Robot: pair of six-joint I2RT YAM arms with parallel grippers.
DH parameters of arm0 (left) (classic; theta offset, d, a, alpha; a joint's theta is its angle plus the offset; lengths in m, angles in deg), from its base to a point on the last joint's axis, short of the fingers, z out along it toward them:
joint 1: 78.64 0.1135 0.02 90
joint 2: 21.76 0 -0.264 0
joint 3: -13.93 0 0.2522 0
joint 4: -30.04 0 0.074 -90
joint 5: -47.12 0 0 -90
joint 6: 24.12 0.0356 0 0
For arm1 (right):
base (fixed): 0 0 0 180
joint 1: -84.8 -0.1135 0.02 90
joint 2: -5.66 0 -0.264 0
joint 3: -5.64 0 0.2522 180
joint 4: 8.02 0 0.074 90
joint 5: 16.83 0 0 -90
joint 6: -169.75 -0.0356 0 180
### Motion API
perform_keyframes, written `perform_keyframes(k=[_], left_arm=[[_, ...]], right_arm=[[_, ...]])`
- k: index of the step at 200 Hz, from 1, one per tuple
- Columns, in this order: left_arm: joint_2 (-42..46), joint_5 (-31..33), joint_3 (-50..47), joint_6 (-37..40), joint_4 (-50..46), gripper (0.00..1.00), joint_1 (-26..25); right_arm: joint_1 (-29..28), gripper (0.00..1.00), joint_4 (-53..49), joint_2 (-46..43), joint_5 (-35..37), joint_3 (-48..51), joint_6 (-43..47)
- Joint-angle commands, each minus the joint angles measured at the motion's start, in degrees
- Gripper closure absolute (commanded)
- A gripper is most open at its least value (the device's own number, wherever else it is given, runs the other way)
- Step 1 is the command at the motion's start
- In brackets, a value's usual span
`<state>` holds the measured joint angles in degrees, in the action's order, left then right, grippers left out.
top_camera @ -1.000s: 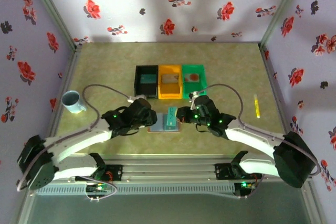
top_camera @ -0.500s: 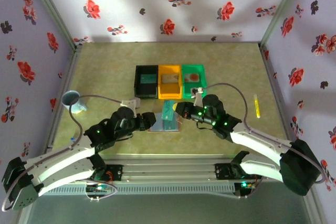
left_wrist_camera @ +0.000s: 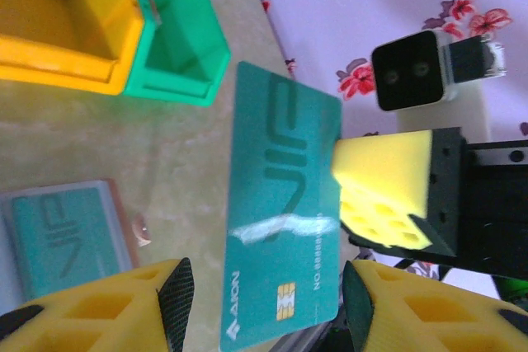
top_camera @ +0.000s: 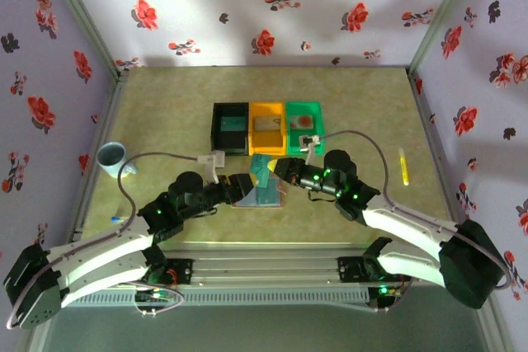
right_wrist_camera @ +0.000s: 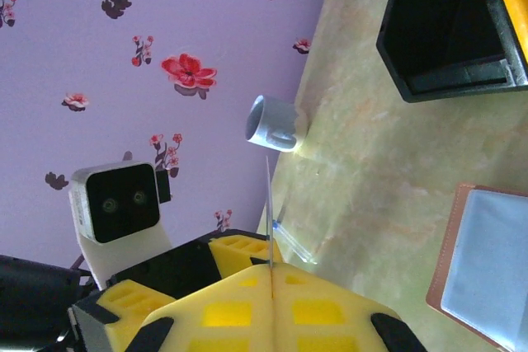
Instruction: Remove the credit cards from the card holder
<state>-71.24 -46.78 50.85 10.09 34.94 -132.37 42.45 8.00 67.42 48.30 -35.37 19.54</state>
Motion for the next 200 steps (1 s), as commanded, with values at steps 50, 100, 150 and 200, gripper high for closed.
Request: perform_keyframes(k=[50,100,150,200], left_arm=[[-1.4,-3.0,-1.4,-2.7,9.1,0.52,0.2],[-1.2,-3.1,-2.2,-3.5,11.9,0.64,0.2],[-0.8,-3.1,-3.0,-4.0,13.5,0.78,0.2],[-0.5,-3.0,-3.3,-3.9,13.4,0.89,0.2]], right_arm=[[0.4,1.0,5.4,-1.0,-2.2,1.3,-2.0],[0.3,1.0,5.3,-0.5,-2.4,1.6,-1.9],[0.4,1.0,4.0,-0.1,-2.1,1.6,-1.2],[0.4,0.95,1.9,0.1,-1.4,1.6,-0.4]])
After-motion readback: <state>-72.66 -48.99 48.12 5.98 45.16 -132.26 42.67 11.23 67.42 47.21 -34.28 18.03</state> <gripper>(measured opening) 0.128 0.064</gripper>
